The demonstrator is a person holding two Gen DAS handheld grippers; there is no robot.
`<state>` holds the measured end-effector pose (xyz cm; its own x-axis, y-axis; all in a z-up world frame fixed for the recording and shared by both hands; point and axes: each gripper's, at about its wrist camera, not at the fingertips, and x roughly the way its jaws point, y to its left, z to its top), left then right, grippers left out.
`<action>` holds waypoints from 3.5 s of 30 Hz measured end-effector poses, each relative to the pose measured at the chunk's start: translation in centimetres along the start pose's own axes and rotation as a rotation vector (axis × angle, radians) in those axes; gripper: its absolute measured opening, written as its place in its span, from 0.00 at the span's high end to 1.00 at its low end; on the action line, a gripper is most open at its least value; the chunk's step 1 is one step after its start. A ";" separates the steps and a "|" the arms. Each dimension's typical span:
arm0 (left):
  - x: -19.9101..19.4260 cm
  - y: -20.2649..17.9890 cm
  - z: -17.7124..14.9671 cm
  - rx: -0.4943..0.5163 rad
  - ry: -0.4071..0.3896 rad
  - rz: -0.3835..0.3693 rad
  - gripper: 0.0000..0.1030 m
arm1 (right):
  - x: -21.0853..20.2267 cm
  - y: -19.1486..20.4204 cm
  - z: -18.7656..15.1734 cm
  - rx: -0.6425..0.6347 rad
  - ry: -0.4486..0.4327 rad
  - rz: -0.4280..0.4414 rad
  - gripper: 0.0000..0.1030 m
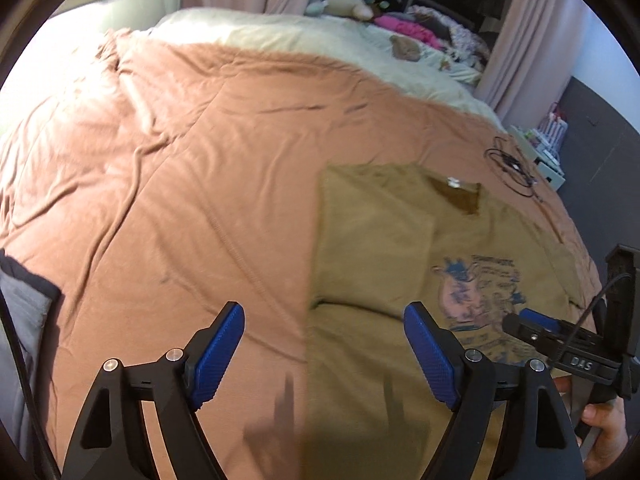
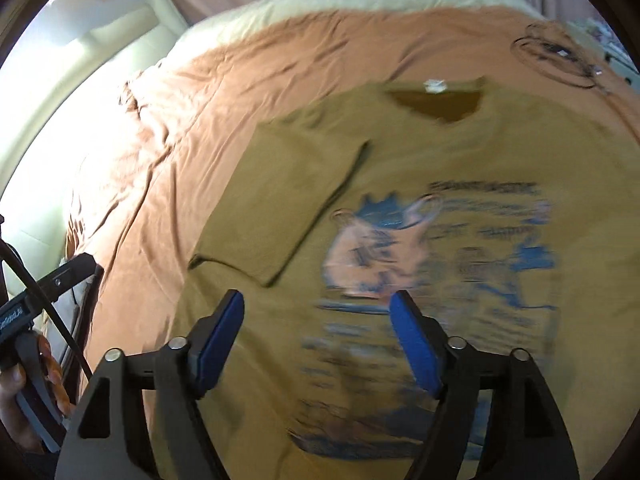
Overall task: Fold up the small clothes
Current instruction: 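Move the right tool to the other sleeve of the olive T-shirt, then grasp the sleeve edge with the right tool and lift it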
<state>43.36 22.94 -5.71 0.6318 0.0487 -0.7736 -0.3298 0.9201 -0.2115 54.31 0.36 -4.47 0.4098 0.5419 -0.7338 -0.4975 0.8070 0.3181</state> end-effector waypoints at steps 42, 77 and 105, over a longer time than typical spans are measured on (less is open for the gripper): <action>11.7 -35.1 1.2 0.355 0.188 -0.345 0.58 | -15.3 -30.6 -3.6 0.524 -0.173 -0.197 0.47; 23.7 -45.8 -2.4 0.389 0.398 -0.528 0.90 | -14.7 -31.2 2.7 0.422 -0.212 -0.103 1.00; 14.4 -29.8 3.8 0.267 0.267 -0.332 0.89 | -7.3 -22.8 2.9 0.337 -0.066 0.041 0.95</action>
<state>64.96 -2.30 -8.29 0.4588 -0.3328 -0.8238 0.0714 0.9380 -0.3392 64.94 -21.32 -4.63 0.4491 0.5804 -0.6793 -0.2387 0.8106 0.5348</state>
